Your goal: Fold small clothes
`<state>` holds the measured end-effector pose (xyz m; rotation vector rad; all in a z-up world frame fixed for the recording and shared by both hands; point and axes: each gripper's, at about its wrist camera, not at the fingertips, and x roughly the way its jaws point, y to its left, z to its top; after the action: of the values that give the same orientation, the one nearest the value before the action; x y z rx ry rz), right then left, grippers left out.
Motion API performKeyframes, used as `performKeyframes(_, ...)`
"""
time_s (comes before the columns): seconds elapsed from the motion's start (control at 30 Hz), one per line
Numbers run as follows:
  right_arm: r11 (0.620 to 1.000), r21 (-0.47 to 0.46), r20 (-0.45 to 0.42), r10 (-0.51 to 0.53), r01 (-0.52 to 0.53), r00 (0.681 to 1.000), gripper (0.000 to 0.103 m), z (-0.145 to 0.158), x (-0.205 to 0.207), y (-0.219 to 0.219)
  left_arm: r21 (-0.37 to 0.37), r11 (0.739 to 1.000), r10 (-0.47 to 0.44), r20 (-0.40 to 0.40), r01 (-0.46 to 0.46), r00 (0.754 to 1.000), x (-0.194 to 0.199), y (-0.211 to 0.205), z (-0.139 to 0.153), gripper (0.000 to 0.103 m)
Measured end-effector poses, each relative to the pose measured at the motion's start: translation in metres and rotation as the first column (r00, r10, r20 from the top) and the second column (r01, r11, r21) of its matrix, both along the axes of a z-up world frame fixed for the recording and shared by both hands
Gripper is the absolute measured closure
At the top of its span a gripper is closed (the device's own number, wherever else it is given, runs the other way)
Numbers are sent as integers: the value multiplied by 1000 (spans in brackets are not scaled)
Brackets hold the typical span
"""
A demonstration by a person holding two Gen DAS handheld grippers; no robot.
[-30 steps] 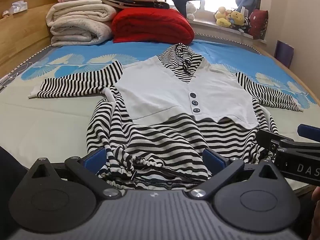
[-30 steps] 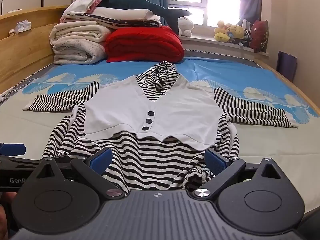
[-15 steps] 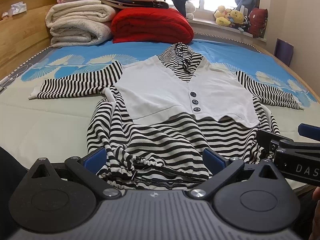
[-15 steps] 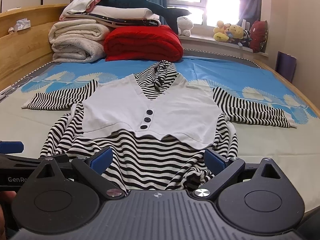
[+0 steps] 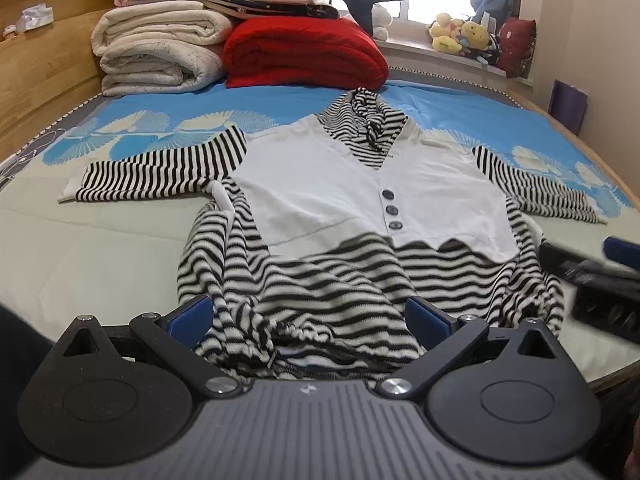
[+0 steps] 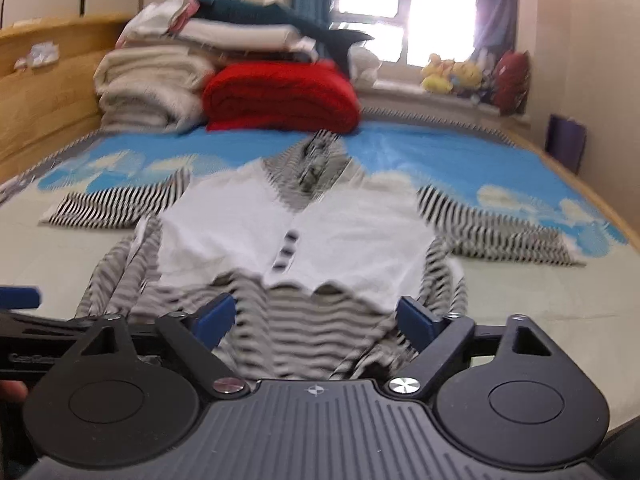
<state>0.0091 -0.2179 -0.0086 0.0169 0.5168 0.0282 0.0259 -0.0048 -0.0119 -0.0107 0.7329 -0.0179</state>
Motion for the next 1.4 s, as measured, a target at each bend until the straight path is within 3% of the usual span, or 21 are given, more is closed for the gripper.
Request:
performKeyframes(0.1,996,90,84,-33,25,996,19,16,3,-33,10,999,-47,27,47,999,14,13,23,4)
performKeyframes(0.2,990,134,87,-55,43,995,19,28,20,-69,63,992,-109,45,107,993,39,31,42,11)
performKeyframes(0.27,995,79,71,-71,65,995,19,34,34,-83,84,987,-141,40,137,989,65,48,45,12)
performKeyframes(0.33,993,64,-5,-94,94,996,19,22,56,-96,88,987,-140,18,138,990,81,60,35,13)
performKeyframes(0.4,991,74,-89,-106,113,990,19,-2,75,-101,91,991,-88,-53,93,995,103,78,9,13)
performKeyframes(0.47,984,101,-200,-125,148,972,19,-27,90,-106,33,999,0,-168,5,986,122,96,-16,13)
performKeyframes(0.53,968,164,-346,-123,190,930,19,-52,106,-110,-62,995,56,-290,-78,955,134,112,-38,13)
performKeyframes(0.57,959,191,-402,-119,210,908,19,-63,112,-112,-87,988,89,-369,-130,925,140,120,-53,13)
performKeyframes(0.73,949,144,-578,-149,280,803,19,-101,129,-109,-84,968,157,-534,-237,831,154,132,-84,13)
performKeyframes(0.83,937,132,-625,-175,324,760,21,-113,130,-117,-54,970,164,-574,-237,802,164,128,-91,16)
performKeyframes(0.9,935,139,-647,-164,327,745,49,-119,130,-120,-21,976,164,-574,-215,802,163,125,-94,29)
performKeyframes(0.93,935,149,-651,-153,322,743,57,-120,128,-120,-19,980,153,-571,-200,806,162,123,-94,45)
performKeyframes(0.97,935,162,-650,-140,316,747,73,-120,126,-120,-31,983,131,-568,-180,812,161,121,-93,57)
performKeyframes(1.0,934,176,-643,-129,310,755,92,-119,125,-122,-47,986,104,-564,-157,819,158,118,-91,79)
performKeyframes(1.03,934,179,-636,-130,310,761,96,-116,121,-124,-54,989,85,-556,-139,827,156,116,-88,90)
performKeyframes(1.17,923,221,-606,-123,315,786,97,-104,104,-137,-50,994,61,-486,-97,872,137,117,-64,95)
performKeyframes(1.27,931,222,-594,-105,288,798,97,-94,91,-142,-62,994,47,-471,-86,881,123,117,-56,95)
performKeyframes(1.37,937,217,-620,-85,275,780,97,-98,84,-146,-61,996,34,-471,-71,882,119,121,-56,94)
performKeyframes(1.4,940,212,-626,-78,266,776,96,-100,85,-146,-60,996,29,-467,-64,884,122,121,-56,85)
